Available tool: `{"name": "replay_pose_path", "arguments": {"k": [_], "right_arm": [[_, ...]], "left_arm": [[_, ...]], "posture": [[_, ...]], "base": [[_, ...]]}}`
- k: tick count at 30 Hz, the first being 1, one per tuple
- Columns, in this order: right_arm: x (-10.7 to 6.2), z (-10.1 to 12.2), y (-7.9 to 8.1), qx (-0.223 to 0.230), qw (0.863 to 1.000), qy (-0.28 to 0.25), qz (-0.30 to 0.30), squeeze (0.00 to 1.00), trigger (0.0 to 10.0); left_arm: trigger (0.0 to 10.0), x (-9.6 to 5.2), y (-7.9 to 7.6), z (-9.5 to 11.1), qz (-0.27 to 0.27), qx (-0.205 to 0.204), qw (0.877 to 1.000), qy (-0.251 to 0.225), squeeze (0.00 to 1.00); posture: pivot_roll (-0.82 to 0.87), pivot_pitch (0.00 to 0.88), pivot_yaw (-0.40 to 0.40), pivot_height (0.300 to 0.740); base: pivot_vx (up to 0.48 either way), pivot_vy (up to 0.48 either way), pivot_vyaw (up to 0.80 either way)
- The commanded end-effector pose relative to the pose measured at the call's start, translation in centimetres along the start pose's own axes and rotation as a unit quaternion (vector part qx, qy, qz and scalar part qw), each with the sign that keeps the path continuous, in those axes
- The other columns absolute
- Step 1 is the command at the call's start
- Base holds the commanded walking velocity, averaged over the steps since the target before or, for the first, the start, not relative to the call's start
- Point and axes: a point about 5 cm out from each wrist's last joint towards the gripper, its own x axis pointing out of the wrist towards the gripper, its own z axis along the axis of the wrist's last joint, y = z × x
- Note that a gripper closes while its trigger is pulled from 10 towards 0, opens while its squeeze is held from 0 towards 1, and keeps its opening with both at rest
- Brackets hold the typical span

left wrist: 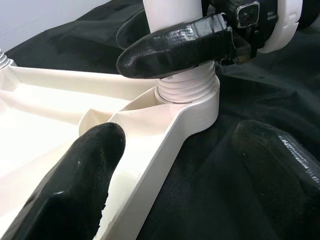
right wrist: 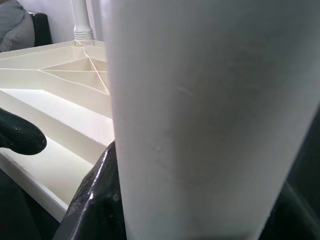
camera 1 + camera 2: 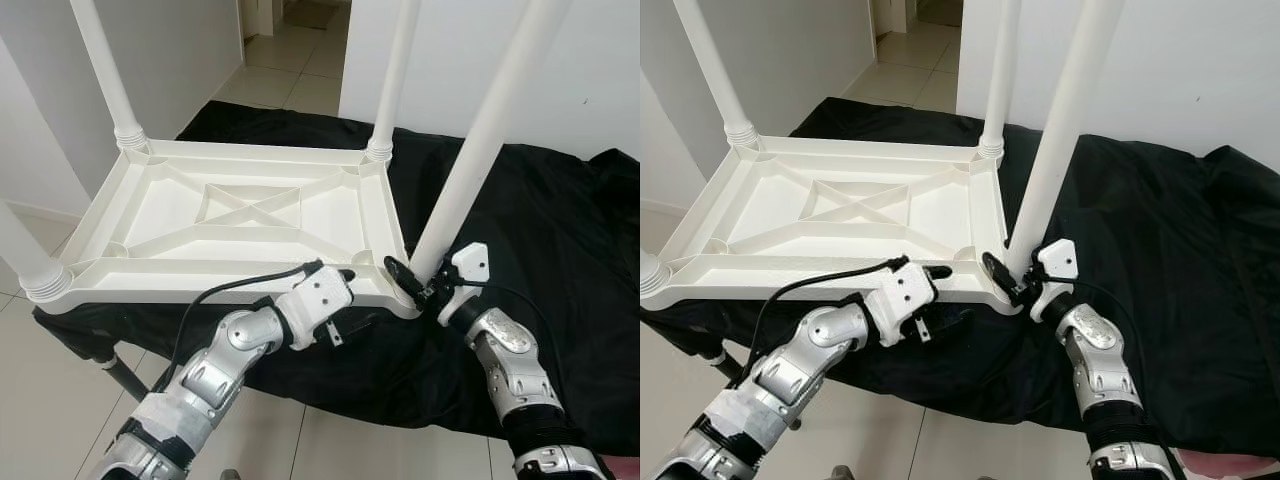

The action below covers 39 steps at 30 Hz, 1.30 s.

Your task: Building children table

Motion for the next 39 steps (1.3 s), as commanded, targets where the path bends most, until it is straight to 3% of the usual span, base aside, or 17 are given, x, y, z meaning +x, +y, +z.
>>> {"name": "replay_pose_path", "arguments": {"k": [1,13,15,20,23,25,26,31,34,39], "right_arm": [[-0.3,-0.4,0.3,0.002,1.000,0.009,-0.017,0.00,10.0],[-0.1,0.0,2.0,0.038,0.993,-0.009,-0.109,0.00,10.0],[-0.2,0.0,2.6,0.057,0.986,-0.004,-0.156,0.00,10.0],[-0.2,-0.2,3.3,0.065,0.976,0.010,-0.208,0.00,10.0],[0.0,-0.3,4.2,0.094,0.957,0.011,-0.276,0.00,10.0],[0.0,-0.3,4.2,0.094,0.957,0.011,-0.276,0.00,10.0],[0.2,-0.6,4.8,0.110,0.945,0.016,-0.307,0.00,10.0],[0.8,-0.3,5.8,0.131,0.938,0.010,-0.321,0.00,10.0],[0.8,0.0,6.0,0.106,0.945,0.014,-0.309,0.00,10.0],[0.6,0.0,6.0,0.101,0.945,0.021,-0.311,0.00,10.0]], "left_arm": [[10.0,0.1,-0.5,-0.1,-0.031,0.004,1.000,0.001,0.00],[10.0,0.0,-0.4,-0.2,-0.028,0.003,1.000,0.004,0.00],[10.0,-0.1,-0.5,-0.3,-0.028,0.003,1.000,0.006,0.00],[10.0,-0.2,-0.5,-0.3,-0.029,0.001,1.000,0.006,0.00],[10.0,-0.1,-0.3,-0.4,-0.026,0.009,1.000,0.009,0.00],[10.0,-0.1,-0.3,-0.4,-0.026,0.009,1.000,0.009,0.00],[10.0,0.1,-0.3,-0.3,-0.024,0.010,1.000,0.009,0.00],[10.0,0.5,-0.6,-0.1,-0.025,0.004,1.000,0.001,0.00],[10.0,0.6,-1.0,0.0,-0.035,0.000,0.999,-0.002,0.00],[10.0,0.6,-0.8,-0.1,-0.035,-0.001,0.999,-0.001,0.00]], "posture": [[-0.04,0.000,-0.023,0.740],[-0.04,0.000,-0.018,0.740],[-0.05,0.000,-0.011,0.740],[-0.05,0.000,-0.009,0.740],[-0.05,0.000,-0.008,0.740],[-0.05,0.000,-0.008,0.740],[-0.05,0.000,-0.010,0.740],[-0.06,0.000,-0.008,0.740],[-0.06,0.000,-0.011,0.740],[-0.06,0.000,-0.012,0.740]], "base": [[0.000,0.000,0.00],[0.000,0.000,0.00],[0.000,0.000,0.00],[0.000,0.000,0.00],[0.000,0.000,0.00],[0.000,0.000,0.00],[0.000,0.000,0.00],[0.000,0.000,0.00],[0.000,0.000,0.00],[0.000,0.000,0.00]]}}
